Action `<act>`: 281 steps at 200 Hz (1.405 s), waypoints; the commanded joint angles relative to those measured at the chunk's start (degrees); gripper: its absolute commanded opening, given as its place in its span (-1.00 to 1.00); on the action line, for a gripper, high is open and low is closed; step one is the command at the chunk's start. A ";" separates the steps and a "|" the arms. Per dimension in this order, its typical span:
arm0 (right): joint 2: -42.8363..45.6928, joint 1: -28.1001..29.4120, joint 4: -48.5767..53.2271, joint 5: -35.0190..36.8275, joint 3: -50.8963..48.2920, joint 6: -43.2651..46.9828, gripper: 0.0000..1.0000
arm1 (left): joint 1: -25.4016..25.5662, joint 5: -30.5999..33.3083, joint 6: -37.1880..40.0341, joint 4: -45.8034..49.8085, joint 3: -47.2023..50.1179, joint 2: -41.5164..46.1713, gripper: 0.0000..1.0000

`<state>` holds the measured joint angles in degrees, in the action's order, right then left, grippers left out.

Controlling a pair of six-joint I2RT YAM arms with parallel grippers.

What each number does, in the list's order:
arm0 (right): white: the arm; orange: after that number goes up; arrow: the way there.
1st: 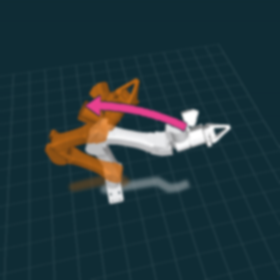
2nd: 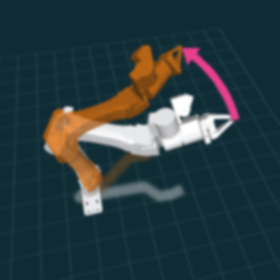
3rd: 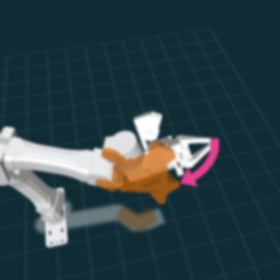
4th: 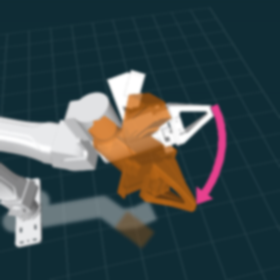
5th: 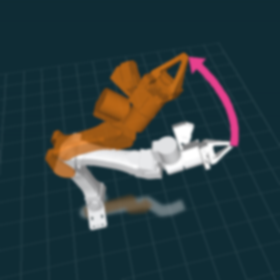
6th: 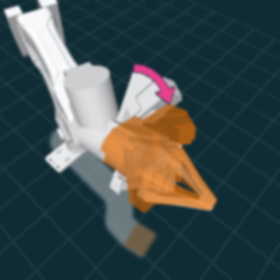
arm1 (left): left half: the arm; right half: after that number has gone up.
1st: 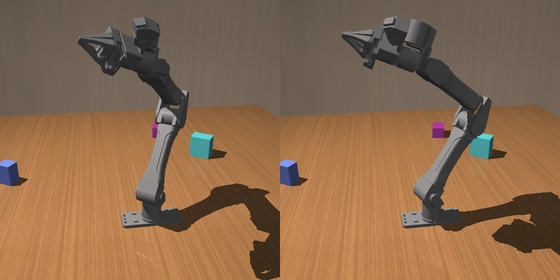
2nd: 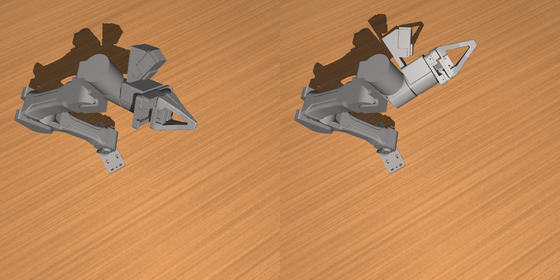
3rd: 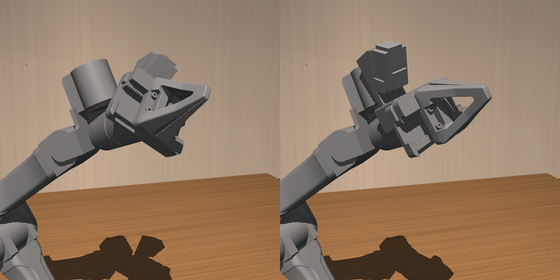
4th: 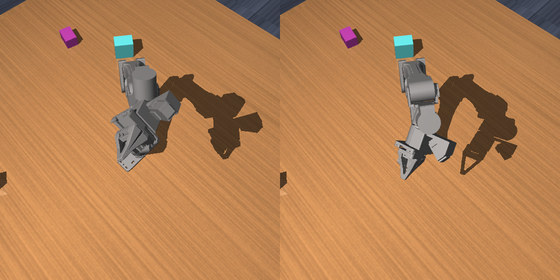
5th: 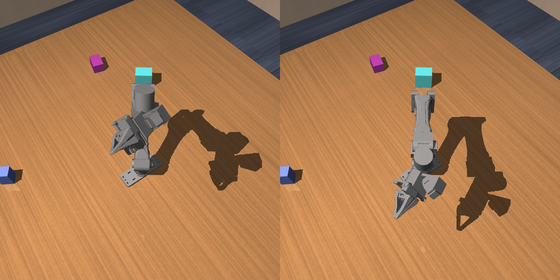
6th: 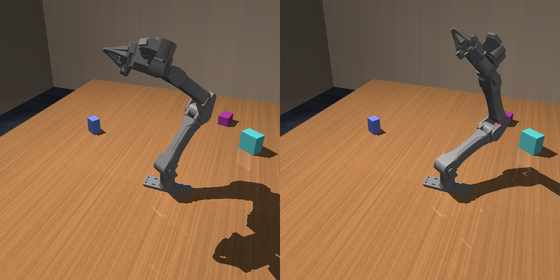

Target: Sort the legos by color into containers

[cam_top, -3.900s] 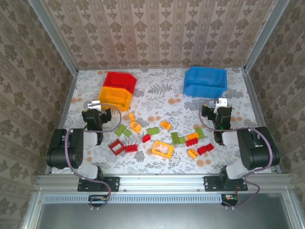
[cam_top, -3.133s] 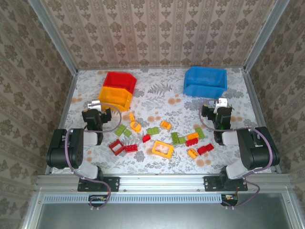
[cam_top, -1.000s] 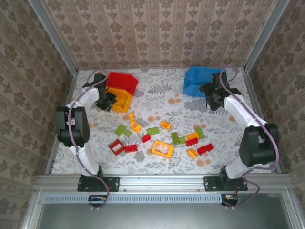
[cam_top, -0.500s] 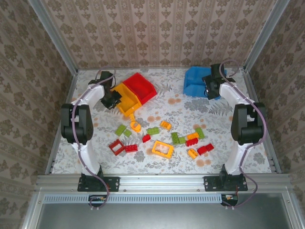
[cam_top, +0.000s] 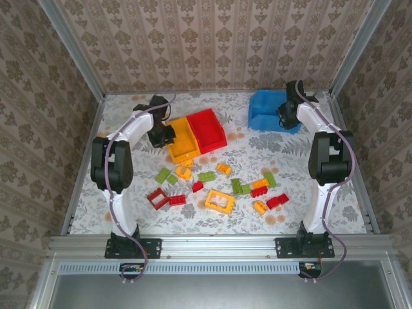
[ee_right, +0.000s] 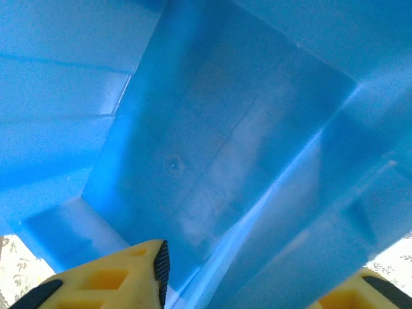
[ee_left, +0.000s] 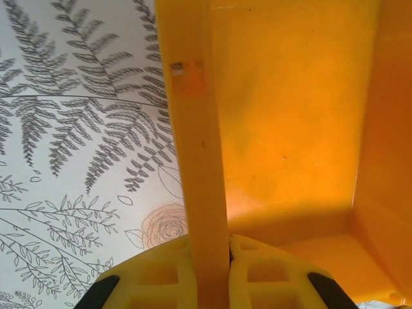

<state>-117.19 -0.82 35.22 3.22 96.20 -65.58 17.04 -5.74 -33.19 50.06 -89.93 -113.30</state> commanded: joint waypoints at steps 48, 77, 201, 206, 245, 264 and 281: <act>1.68 0.00 9.34 5.11 -0.04 18.95 -0.66 | 3.93 2.91 7.36 5.25 -0.28 1.15 -1.00; 4.69 -0.06 8.54 5.42 -1.95 28.77 -0.75 | 3.46 3.87 9.02 5.92 -3.43 0.01 -1.00; -3.94 0.62 13.17 -13.19 11.37 55.03 -0.78 | -0.84 2.74 18.72 9.68 -21.94 -11.98 -1.00; -4.69 0.81 13.68 -13.41 12.42 55.31 -0.78 | -0.86 2.63 18.69 9.87 -22.61 -12.49 -1.00; -9.50 2.65 16.65 -12.67 18.63 55.57 -0.75 | -0.63 1.68 18.20 10.40 -26.11 -14.91 -1.00; -10.50 3.14 17.00 -12.15 20.04 54.65 -0.74 | -0.09 1.18 18.06 10.25 -26.12 -15.11 -1.00; -11.00 3.60 16.92 -12.04 20.76 54.30 -0.69 | 0.36 1.46 17.98 10.25 -25.67 -15.09 -1.00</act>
<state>-126.76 2.04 49.65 -7.46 113.97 -11.03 16.73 -4.73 -15.59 59.40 -114.41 -127.48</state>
